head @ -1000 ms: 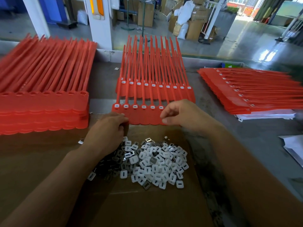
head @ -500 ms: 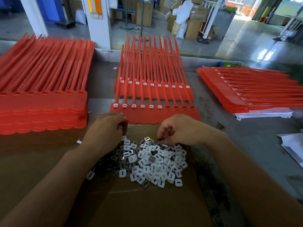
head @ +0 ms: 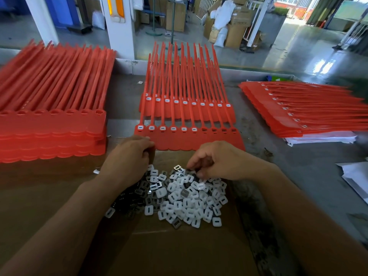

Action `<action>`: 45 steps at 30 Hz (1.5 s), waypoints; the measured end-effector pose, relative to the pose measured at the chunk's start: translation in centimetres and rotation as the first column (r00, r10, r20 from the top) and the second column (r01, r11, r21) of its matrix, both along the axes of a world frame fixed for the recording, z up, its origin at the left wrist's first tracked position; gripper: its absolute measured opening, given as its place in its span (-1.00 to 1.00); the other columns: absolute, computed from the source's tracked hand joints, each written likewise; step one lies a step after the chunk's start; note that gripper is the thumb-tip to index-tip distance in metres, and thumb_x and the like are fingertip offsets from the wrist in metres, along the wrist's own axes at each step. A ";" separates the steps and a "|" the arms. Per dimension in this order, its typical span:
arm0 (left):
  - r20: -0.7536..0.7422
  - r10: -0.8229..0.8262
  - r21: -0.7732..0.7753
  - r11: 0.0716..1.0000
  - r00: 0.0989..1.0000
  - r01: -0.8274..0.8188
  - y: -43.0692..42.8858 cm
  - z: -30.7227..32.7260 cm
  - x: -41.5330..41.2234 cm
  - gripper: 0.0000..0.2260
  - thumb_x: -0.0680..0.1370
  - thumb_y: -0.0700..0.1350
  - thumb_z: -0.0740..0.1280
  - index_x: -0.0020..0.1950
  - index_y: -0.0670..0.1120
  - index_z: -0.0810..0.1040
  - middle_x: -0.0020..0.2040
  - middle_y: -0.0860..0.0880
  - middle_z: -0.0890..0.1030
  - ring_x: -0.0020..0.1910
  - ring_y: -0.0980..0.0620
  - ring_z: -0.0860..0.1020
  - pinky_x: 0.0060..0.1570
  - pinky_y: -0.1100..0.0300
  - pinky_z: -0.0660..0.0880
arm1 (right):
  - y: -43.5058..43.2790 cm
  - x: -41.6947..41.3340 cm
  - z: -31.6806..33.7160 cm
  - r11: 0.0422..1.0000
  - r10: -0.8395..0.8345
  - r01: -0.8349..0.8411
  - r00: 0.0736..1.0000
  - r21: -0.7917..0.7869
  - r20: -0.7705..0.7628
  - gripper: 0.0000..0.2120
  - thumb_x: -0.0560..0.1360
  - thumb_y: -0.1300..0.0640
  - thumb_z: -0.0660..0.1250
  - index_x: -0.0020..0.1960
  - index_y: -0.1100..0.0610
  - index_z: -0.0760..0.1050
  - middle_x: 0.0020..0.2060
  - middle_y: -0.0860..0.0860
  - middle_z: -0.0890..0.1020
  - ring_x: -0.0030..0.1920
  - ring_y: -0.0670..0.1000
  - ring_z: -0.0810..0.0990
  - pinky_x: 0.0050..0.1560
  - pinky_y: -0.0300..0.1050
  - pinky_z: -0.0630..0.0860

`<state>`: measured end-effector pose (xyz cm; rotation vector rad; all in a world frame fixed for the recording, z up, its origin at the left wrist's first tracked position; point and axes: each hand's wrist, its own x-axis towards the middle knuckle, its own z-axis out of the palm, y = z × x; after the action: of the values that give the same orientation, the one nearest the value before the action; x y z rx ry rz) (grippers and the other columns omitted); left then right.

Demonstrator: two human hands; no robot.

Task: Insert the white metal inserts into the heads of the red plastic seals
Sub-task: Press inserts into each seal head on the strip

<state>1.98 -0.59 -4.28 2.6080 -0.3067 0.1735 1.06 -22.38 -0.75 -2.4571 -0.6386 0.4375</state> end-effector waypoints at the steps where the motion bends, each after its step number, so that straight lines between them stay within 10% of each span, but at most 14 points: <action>1: 0.002 -0.001 0.000 1.000 1.000 0.001 0.0 0.0 0.0 -0.66 0.52 -0.30 0.18 0.26 -0.12 0.51 0.33 -0.04 0.45 0.32 0.01 0.36 0.30 0.19 0.22 | 0.1 0.0 0.0 1.000 0.010 -0.010 1.000 -0.024 0.003 -0.78 0.40 0.21 0.44 0.02 0.01 0.61 -0.20 -0.22 0.53 -0.20 -0.39 0.49 -0.16 -0.51 0.41; 16: 0.005 -0.002 0.005 1.000 1.000 0.002 0.0 0.0 0.0 -0.66 0.51 -0.30 0.19 0.25 -0.12 0.52 0.32 -0.05 0.46 0.31 -0.01 0.37 0.30 0.16 0.24 | 0.4 -0.1 0.1 0.974 -0.195 0.183 0.977 0.135 0.086 -0.79 0.35 0.29 0.41 -0.34 0.03 0.50 -0.43 -0.19 0.56 -0.38 -0.30 0.51 -0.37 -0.47 0.41; 32: -0.005 0.006 -0.017 1.000 1.000 -0.006 0.1 -0.1 0.0 -0.67 0.51 -0.29 0.19 0.25 -0.12 0.52 0.32 -0.04 0.46 0.30 0.01 0.39 0.28 0.19 0.24 | -2.1 6.0 -0.9 0.807 -0.582 0.540 0.796 0.238 0.168 -0.88 0.46 0.27 0.35 -0.20 0.08 0.53 -0.30 -0.08 0.54 -0.31 -0.25 0.45 -0.39 -0.54 0.31; 45: -0.017 0.003 -0.011 1.000 1.000 -0.003 0.1 0.0 0.0 -0.66 0.52 -0.28 0.18 0.26 -0.10 0.51 0.34 -0.02 0.44 0.31 0.03 0.37 0.29 0.20 0.23 | -1.1 7.7 -2.1 0.804 -0.594 0.580 0.789 0.130 0.159 -0.85 0.49 0.20 0.33 -0.24 0.06 0.56 -0.23 -0.11 0.51 -0.19 -0.15 0.45 -0.10 -0.19 0.39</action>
<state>1.95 -0.52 -4.24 2.5980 -0.2955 0.1535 8.71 -23.49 -2.85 -2.4768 0.0696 -0.0770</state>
